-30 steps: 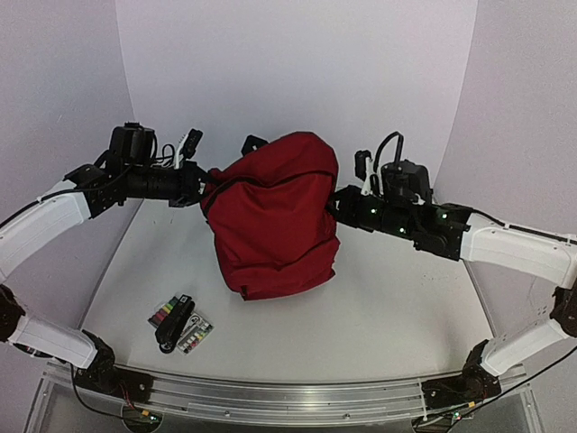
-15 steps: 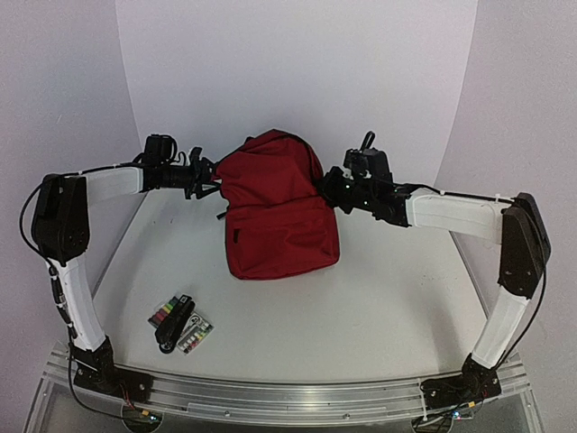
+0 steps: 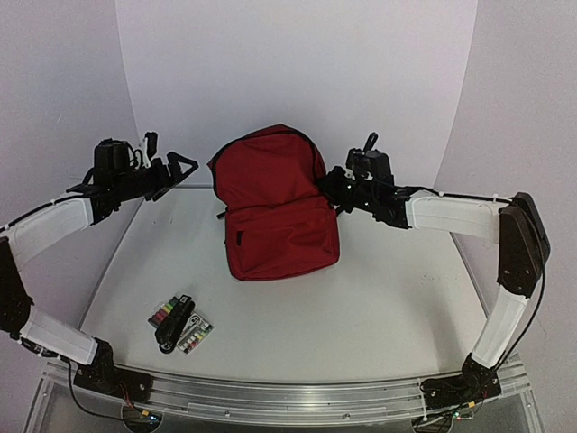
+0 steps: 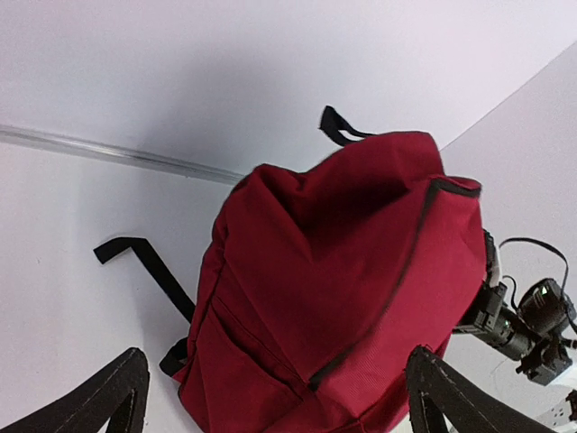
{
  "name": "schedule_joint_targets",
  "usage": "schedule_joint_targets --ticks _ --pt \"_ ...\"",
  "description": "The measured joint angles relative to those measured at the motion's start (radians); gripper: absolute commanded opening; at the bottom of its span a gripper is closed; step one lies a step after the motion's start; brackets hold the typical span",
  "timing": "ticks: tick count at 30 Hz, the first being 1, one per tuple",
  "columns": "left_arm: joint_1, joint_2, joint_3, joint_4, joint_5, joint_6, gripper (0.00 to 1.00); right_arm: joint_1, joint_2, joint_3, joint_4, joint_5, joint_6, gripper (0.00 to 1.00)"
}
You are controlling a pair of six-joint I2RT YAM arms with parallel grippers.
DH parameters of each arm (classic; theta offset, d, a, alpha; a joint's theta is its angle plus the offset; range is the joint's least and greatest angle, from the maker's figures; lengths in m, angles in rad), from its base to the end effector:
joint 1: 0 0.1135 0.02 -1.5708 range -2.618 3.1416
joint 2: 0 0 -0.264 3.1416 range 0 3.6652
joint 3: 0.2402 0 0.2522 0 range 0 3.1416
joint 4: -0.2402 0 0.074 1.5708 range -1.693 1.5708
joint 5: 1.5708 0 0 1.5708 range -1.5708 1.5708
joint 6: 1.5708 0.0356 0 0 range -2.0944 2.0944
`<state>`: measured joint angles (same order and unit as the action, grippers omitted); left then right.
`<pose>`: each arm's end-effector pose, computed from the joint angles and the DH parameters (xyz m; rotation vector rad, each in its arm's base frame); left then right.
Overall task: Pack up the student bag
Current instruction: Unzip the student bag at the center of the board.
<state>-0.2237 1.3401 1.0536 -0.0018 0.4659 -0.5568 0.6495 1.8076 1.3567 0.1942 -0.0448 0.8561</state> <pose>0.3017 -0.0850 0.3288 0.0170 1.9422 -0.9627 0.3451 0.2641 0.2896 0.1695 1.9649 1.0722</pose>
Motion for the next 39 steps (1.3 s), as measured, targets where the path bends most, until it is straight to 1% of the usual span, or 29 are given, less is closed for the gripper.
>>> schedule_joint_targets --ticks 1,3,5,6,8,9,10,11,12,13,15,18,20,23,26,29,33,37,39 --pt "-0.013 -0.041 -0.028 0.006 -0.008 0.018 0.99 0.000 0.000 0.000 0.000 0.000 -0.002 0.00" --pt "-0.069 -0.072 -0.044 0.006 -0.025 0.064 0.99 0.000 0.000 0.000 0.000 0.000 -0.007 0.00" --pt "-0.147 -0.066 -0.046 0.001 -0.024 0.101 1.00 0.000 0.000 0.000 0.000 0.000 -0.014 0.00" --pt "-0.187 -0.053 -0.046 -0.002 -0.022 0.114 1.00 0.000 0.000 0.000 0.000 0.000 -0.018 0.03" --pt "-0.244 -0.017 -0.046 -0.012 -0.011 0.128 1.00 0.000 0.000 0.000 0.001 -0.001 -0.029 0.22" --pt "-0.266 0.005 -0.046 -0.017 -0.009 0.133 1.00 0.000 0.000 0.000 0.001 -0.002 -0.036 0.34" --pt "-0.280 0.031 -0.046 -0.021 -0.008 0.135 0.99 0.000 0.000 0.000 0.001 -0.004 -0.042 0.50" --pt "-0.288 0.056 -0.046 -0.023 -0.010 0.137 0.97 0.000 -0.002 -0.001 0.001 -0.006 -0.054 0.62" --pt "-0.294 0.083 -0.046 -0.025 -0.015 0.137 0.95 0.000 -0.005 -0.004 0.001 -0.007 -0.064 0.71" --pt "-0.299 0.107 -0.046 -0.028 -0.023 0.137 0.93 0.000 -0.015 -0.015 0.002 -0.008 -0.078 0.77" --pt "-0.310 0.149 -0.043 -0.043 -0.047 0.135 0.87 0.000 -0.050 -0.052 0.000 -0.010 -0.108 0.83" --pt "-0.325 0.180 -0.037 -0.052 -0.082 0.128 0.83 0.001 -0.137 -0.125 -0.007 -0.013 -0.146 0.85" --pt "-0.334 0.180 -0.033 -0.050 -0.097 0.120 0.83 0.001 -0.204 -0.171 -0.007 -0.027 -0.172 0.87" --pt "-0.345 0.180 -0.030 -0.046 -0.111 0.112 0.90 0.001 -0.277 -0.219 0.000 -0.056 -0.208 0.89" --pt "-0.351 0.175 -0.031 -0.048 -0.132 0.107 0.97 0.002 -0.308 -0.261 0.010 -0.090 -0.236 0.89" --pt "-0.355 0.143 -0.045 -0.051 -0.161 0.097 1.00 0.013 -0.315 -0.305 0.015 -0.111 -0.259 0.89" --pt "-0.356 0.047 -0.090 -0.064 -0.188 0.086 1.00 0.067 -0.330 -0.340 -0.001 -0.115 -0.285 0.85" --pt "-0.356 -0.048 -0.131 -0.078 -0.201 0.078 0.99 0.173 -0.367 -0.343 -0.005 -0.100 -0.292 0.76" --pt "-0.356 -0.085 -0.153 -0.079 -0.205 0.074 0.99 0.245 -0.373 -0.342 0.006 -0.083 -0.283 0.73"
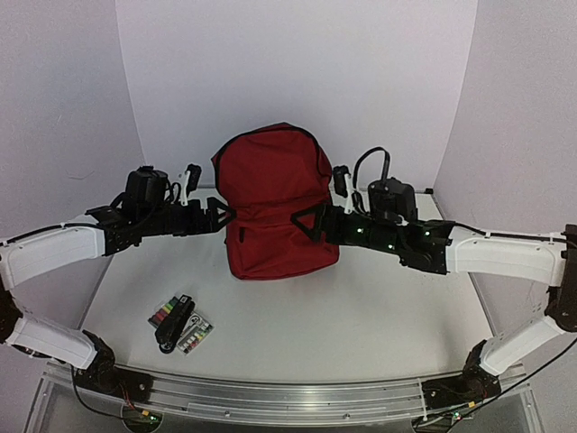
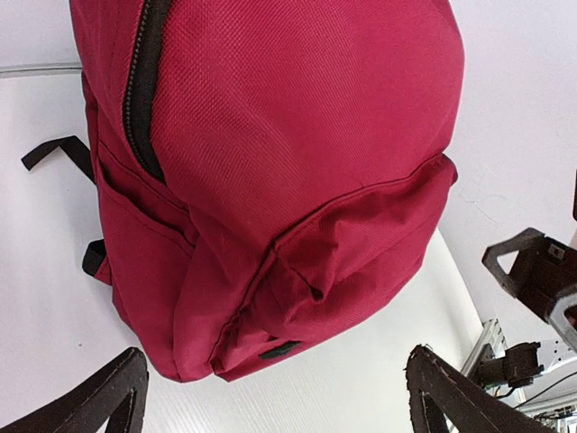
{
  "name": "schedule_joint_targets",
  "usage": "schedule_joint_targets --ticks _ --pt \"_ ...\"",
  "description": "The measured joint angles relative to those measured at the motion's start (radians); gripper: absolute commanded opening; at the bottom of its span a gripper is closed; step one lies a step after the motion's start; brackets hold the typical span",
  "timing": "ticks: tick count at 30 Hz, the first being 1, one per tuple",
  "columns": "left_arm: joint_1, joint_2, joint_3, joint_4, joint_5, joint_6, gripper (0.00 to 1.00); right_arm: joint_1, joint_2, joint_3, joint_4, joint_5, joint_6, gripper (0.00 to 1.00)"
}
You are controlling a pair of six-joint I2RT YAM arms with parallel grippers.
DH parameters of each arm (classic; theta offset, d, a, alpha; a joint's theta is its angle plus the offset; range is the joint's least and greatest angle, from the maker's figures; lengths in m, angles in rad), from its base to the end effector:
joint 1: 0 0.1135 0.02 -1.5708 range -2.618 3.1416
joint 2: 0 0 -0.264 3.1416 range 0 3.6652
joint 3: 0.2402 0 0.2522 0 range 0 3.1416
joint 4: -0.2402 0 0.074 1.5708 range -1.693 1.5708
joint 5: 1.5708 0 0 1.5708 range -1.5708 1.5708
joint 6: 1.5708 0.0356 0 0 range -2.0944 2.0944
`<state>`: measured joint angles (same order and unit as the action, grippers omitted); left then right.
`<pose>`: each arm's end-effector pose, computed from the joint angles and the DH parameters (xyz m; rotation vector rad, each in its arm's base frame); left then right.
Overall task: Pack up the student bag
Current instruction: Unzip the student bag at the center of the board.
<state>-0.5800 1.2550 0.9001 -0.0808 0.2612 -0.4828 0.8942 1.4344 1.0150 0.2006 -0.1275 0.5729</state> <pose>0.2349 -0.1649 0.2898 0.2792 2.1001 -0.9211 0.2087 0.2671 0.3064 -0.4088 1.9010 1.1349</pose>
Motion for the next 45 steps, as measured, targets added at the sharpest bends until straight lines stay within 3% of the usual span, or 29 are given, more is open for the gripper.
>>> schedule_joint_targets --ticks 5,15,32,34,36,39,45 --pt "0.000 -0.044 -0.049 -0.008 -0.003 -0.015 0.93 0.111 0.074 0.025 0.054 0.034 0.043 0.63" --pt "0.000 0.030 -0.029 0.006 0.054 -0.011 0.81 0.145 0.375 0.207 0.115 0.105 0.103 0.54" --pt "0.000 0.154 0.112 0.057 0.075 0.075 0.57 0.155 0.534 0.324 0.157 0.244 0.136 0.37" --pt "0.000 0.181 0.132 0.054 0.073 0.091 0.52 0.155 0.538 0.327 0.158 0.255 0.139 0.36" --pt "0.000 0.212 0.158 0.053 0.068 0.103 0.40 0.155 0.543 0.328 0.158 0.265 0.140 0.36" --pt "0.001 0.252 0.192 0.052 0.052 0.121 0.05 0.155 0.549 0.328 0.158 0.274 0.140 0.36" --pt "0.003 0.284 0.204 0.060 0.026 0.151 0.00 0.155 0.563 0.335 0.159 0.289 0.139 0.36"
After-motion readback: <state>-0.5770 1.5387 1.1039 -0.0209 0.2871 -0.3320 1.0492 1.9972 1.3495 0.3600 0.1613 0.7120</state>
